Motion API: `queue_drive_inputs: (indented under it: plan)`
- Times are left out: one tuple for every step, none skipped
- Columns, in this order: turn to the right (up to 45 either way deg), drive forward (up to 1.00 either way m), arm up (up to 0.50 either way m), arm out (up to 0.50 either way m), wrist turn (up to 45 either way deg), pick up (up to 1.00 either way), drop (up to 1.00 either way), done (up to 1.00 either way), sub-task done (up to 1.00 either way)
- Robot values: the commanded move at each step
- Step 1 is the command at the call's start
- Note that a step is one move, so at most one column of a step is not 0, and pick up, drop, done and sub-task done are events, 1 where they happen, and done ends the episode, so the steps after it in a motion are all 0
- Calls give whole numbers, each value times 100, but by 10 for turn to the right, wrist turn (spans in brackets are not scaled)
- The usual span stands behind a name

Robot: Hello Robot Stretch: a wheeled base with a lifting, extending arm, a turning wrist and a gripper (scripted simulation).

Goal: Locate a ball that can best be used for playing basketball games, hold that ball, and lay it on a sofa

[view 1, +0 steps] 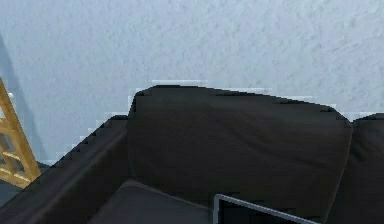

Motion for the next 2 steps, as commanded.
queue_drive_inputs:
  plan:
    - [0,0,0,-8,0,0,0,0,0]
    - [0,0,0,0,0,0,0,100,0]
